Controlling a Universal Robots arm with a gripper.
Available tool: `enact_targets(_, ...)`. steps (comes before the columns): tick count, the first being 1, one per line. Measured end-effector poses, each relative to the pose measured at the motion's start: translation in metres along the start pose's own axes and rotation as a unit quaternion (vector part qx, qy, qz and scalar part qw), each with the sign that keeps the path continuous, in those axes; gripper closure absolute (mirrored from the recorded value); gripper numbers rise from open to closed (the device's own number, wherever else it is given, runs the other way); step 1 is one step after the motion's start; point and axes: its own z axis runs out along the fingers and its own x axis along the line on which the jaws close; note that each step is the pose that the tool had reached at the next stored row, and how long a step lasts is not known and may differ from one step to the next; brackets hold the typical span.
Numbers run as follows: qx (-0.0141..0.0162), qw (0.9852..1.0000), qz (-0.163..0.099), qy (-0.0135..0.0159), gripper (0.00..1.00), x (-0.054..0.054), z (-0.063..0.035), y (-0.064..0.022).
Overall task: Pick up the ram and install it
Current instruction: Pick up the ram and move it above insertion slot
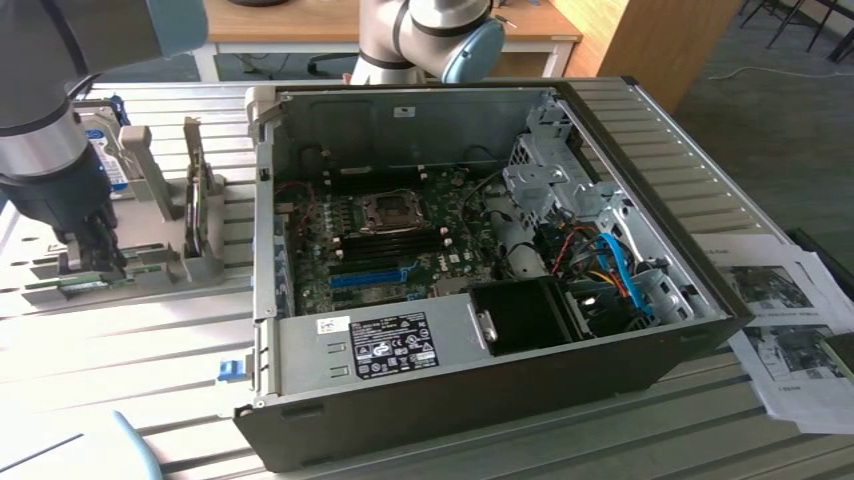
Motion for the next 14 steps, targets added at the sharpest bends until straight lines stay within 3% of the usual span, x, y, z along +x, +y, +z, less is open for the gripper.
enact_targets(10, 0.0, 1.0, 0.0, 0.0, 0.77, 0.0002, -0.0001, -0.0017)
enact_targets(14, -0.0002, 1.0, 0.0, 0.0021, 0.77, 0.0003, -0.0001, -0.0018)
